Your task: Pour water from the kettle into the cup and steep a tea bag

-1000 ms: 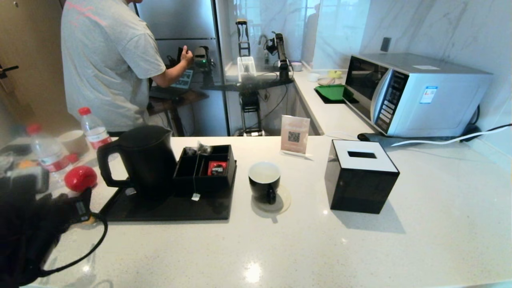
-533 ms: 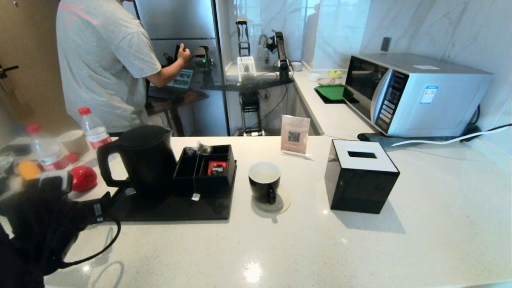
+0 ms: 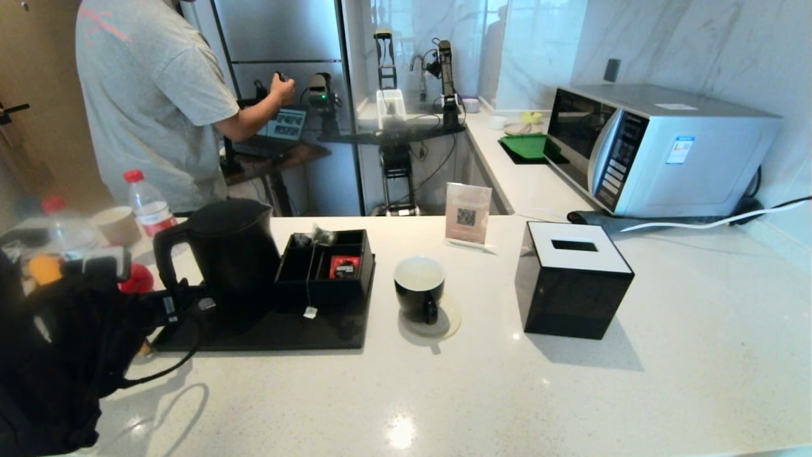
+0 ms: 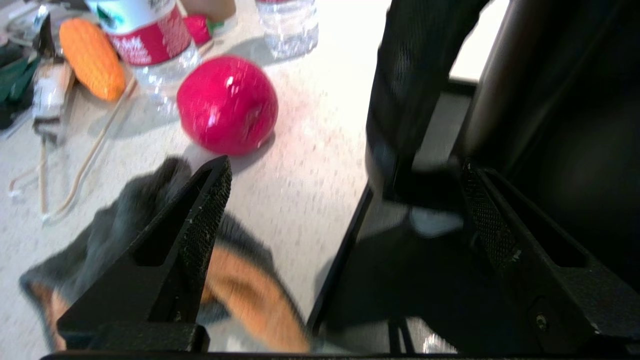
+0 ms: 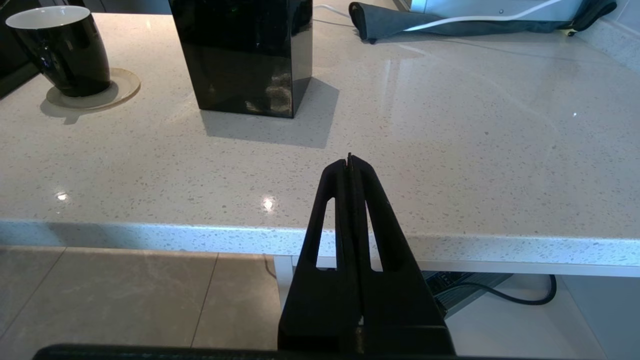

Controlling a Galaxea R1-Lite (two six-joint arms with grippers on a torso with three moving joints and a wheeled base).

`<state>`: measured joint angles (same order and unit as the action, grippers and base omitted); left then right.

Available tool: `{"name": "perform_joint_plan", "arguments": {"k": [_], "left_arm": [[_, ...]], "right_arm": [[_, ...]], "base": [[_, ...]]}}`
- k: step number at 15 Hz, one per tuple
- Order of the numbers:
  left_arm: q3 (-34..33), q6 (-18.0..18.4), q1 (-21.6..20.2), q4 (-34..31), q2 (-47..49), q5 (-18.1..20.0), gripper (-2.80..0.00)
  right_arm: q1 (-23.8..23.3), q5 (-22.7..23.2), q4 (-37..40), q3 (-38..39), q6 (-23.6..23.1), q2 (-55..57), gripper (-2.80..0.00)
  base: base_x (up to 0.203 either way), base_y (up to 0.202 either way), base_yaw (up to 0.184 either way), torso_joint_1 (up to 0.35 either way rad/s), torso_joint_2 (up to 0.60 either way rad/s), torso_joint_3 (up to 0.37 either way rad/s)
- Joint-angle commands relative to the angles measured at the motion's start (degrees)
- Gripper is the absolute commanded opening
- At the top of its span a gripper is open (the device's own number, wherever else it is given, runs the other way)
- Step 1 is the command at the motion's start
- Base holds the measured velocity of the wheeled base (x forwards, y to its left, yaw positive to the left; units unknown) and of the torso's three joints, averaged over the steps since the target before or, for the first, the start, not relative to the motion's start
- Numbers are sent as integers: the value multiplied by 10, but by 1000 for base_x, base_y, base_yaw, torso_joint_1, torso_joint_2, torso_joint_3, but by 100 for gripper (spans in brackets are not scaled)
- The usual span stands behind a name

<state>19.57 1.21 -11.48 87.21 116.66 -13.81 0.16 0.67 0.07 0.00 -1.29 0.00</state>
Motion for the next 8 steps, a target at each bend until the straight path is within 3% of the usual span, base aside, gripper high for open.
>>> {"name": "perform_joint_plan", "arguments": {"k": [1, 8], "left_arm": [[24, 0, 1, 27, 17, -1, 0], [64, 1, 9, 27, 43, 8, 0]], "right_arm": [[0, 0, 0, 0, 0, 0, -280], [0, 0, 0, 0, 0, 0, -280]], "base": [[0, 0, 0, 0, 0, 0], [0, 0, 0, 0, 0, 0]]}}
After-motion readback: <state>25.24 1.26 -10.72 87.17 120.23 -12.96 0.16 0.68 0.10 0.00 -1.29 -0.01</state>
